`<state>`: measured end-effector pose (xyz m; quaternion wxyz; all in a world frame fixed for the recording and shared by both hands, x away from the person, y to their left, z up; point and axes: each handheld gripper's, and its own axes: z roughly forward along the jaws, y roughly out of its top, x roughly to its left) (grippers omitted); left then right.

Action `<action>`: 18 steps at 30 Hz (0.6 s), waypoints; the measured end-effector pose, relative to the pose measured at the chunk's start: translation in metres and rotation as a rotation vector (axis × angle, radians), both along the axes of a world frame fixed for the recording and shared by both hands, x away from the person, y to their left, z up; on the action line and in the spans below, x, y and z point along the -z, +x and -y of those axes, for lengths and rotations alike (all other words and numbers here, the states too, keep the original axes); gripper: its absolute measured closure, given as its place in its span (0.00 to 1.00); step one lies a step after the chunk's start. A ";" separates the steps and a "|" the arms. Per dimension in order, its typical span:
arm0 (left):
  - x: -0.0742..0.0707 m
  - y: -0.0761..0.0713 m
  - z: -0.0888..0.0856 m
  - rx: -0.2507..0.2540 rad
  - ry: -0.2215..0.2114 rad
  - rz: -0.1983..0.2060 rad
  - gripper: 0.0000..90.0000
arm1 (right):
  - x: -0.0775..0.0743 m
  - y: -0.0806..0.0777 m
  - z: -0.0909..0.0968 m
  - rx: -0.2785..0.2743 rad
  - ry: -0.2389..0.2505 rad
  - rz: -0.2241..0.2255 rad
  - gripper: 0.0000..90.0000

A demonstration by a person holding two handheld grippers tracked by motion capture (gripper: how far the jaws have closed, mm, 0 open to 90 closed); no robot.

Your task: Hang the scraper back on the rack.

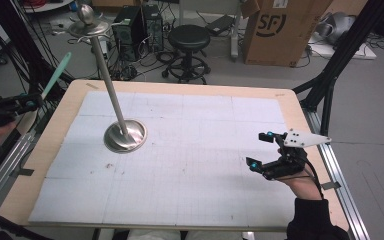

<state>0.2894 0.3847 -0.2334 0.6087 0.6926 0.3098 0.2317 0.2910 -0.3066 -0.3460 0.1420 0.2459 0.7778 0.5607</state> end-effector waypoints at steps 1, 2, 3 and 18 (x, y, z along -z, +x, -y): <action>-0.003 0.000 -0.002 -0.002 -0.004 0.006 0.90 | 0.000 0.000 0.000 0.000 0.000 -0.001 0.03; -0.006 -0.001 -0.003 -0.010 -0.007 0.012 0.90 | 0.000 0.000 0.000 0.000 0.000 0.002 0.03; -0.008 -0.001 -0.005 -0.015 -0.011 0.014 0.90 | 0.000 0.000 0.000 -0.001 -0.001 0.003 0.03; -0.021 0.005 -0.009 -0.044 -0.065 0.053 0.90 | 0.000 0.000 0.001 0.001 0.005 0.001 0.03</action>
